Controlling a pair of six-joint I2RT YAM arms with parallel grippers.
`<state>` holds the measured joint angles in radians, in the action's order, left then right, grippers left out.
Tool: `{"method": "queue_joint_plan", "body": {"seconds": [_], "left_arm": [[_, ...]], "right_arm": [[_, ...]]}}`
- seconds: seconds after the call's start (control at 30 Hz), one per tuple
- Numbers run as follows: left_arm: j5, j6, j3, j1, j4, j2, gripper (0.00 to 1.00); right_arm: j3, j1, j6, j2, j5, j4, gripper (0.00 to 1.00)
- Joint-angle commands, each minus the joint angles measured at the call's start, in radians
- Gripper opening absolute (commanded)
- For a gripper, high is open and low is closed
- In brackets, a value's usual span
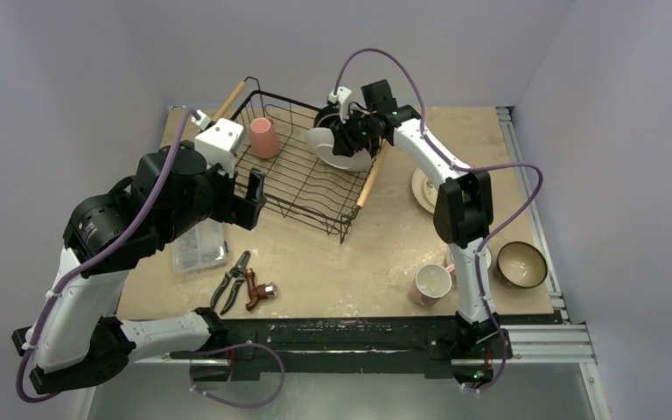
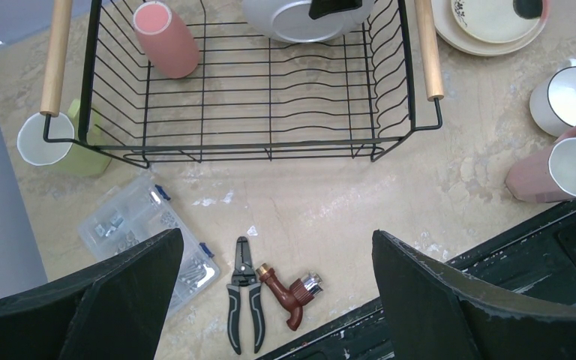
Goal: Load the mixed dishes into the dish rack
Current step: Insert the plate into the dish rack.
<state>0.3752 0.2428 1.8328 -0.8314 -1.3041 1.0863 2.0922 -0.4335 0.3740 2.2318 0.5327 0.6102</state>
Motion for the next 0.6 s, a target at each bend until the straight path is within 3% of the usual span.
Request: {"method": "queue_joint_plan", "body": {"seconds": [0.0,0.23,0.4,0.57], "left_arm": [[0.016,-0.013,0.013,0.003,0.022,-0.007,0.95],[0.008,-0.023,0.006,0.003,0.037,-0.002,0.95],[-0.002,-0.028,0.004,0.002,0.049,0.006,0.95],[0.002,-0.017,0.001,0.003,0.046,-0.001,0.95]], "right_arm": [[0.009,-0.002,-0.003,-0.057,-0.076,-0.026,0.41],[0.008,-0.003,-0.069,-0.111,-0.183,-0.053,0.50],[0.007,-0.003,-0.110,-0.149,-0.343,-0.079,0.53],[-0.040,-0.003,-0.120,-0.196,-0.394,-0.124,0.55]]}}
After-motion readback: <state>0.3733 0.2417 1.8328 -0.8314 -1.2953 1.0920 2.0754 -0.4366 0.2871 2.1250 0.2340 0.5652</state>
